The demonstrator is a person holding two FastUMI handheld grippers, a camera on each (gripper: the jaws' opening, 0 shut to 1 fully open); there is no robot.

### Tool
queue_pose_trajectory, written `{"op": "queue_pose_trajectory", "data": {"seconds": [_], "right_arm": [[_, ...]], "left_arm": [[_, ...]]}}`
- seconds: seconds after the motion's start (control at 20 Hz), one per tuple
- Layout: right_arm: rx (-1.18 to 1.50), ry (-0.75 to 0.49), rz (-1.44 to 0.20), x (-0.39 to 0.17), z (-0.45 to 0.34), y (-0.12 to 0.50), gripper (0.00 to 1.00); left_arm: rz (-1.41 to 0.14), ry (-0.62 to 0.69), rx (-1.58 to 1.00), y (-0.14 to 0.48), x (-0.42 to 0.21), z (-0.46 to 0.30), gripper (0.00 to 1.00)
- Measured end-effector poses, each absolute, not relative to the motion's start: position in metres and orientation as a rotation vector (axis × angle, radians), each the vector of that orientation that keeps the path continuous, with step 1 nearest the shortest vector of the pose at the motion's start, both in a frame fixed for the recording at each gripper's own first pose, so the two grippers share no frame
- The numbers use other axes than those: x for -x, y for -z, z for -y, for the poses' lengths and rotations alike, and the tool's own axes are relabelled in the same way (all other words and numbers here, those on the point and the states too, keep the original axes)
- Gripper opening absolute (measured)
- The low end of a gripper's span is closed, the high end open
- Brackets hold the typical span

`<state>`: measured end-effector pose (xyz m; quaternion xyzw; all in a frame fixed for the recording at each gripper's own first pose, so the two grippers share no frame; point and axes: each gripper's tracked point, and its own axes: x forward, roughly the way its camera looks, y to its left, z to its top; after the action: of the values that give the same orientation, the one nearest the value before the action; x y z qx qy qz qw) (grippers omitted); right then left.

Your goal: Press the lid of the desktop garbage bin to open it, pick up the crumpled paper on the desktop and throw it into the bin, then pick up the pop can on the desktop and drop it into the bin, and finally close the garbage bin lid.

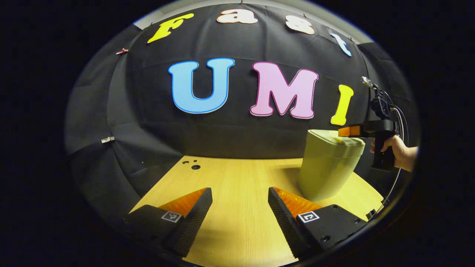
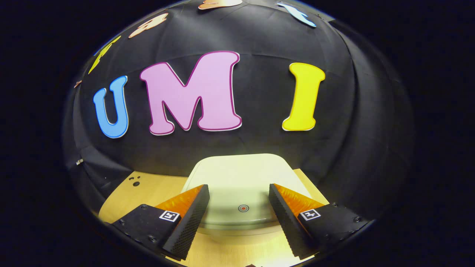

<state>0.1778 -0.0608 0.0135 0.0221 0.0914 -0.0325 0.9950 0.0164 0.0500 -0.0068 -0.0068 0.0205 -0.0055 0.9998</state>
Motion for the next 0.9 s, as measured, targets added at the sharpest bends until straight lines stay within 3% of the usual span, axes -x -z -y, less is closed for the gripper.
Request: {"op": "queue_pose_trajectory", "data": {"seconds": [0.45,0.9], "right_arm": [[0.019,0.058,-0.151,-0.069,0.042,-0.014,1.0],[0.151,-0.016,-0.141,0.028,-0.007,0.023,0.98]], "left_arm": [[0.06,0.056,-0.016,-0.034,0.017,-0.059,0.97],[0.042,0.126,-0.077,-0.003,0.043,-0.039,0.97]]}}
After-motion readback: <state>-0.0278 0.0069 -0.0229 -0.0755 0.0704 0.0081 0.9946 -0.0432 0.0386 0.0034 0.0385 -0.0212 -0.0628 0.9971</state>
